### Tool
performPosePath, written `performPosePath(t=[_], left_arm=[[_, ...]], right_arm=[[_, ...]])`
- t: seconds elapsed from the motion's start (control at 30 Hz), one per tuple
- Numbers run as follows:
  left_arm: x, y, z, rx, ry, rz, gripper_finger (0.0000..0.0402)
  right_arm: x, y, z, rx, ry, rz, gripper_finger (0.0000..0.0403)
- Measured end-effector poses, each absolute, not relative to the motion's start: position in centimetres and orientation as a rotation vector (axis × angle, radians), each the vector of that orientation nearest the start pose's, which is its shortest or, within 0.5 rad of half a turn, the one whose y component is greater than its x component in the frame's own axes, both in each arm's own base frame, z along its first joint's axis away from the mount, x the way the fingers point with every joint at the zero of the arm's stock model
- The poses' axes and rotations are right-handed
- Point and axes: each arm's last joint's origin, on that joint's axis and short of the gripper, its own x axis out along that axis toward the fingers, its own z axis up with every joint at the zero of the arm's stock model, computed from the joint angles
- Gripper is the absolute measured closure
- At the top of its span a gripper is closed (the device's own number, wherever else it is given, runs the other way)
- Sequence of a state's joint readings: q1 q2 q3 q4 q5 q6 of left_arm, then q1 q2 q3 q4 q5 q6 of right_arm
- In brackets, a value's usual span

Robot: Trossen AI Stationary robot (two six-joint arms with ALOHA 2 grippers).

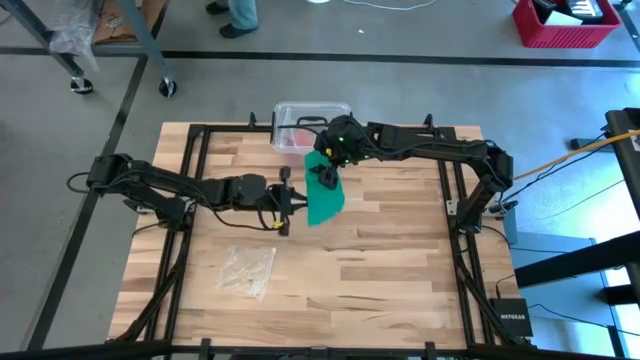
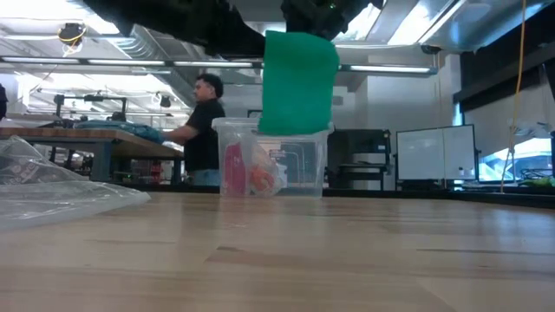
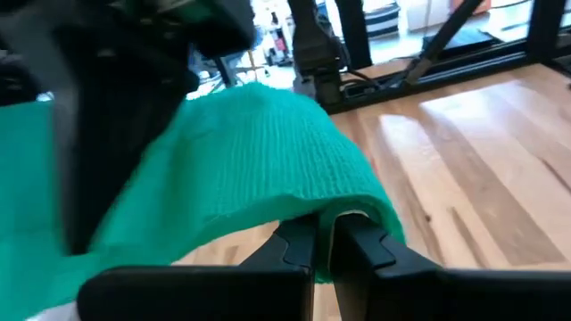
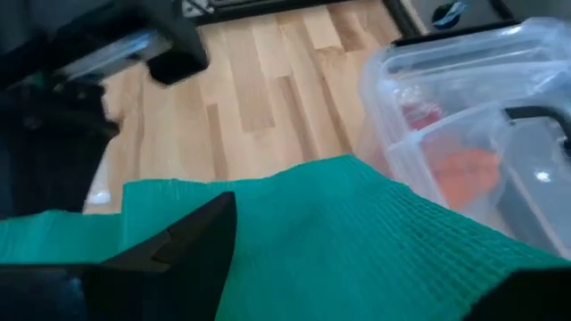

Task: Roll bandage
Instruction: Roll the green bandage

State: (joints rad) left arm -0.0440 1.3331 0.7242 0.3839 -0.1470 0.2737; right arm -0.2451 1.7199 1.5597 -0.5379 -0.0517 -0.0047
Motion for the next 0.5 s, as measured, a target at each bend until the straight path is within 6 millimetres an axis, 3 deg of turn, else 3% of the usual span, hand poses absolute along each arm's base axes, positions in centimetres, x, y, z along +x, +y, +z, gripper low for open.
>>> performPosePath(t=[0.27,0.5], left_arm=[[28.7,-0.9,24.8,0.284,0.236,0.059,0.0391],[28.7,-0.7,24.9,0.285,0.228,0.068,0.0391]], right_arm=[[36.8,-9.0,34.4,0.146,0.73,-0.214,0.0118],[37.2,-9.8,37.3,0.08,0.572,-0.334,0.0118]])
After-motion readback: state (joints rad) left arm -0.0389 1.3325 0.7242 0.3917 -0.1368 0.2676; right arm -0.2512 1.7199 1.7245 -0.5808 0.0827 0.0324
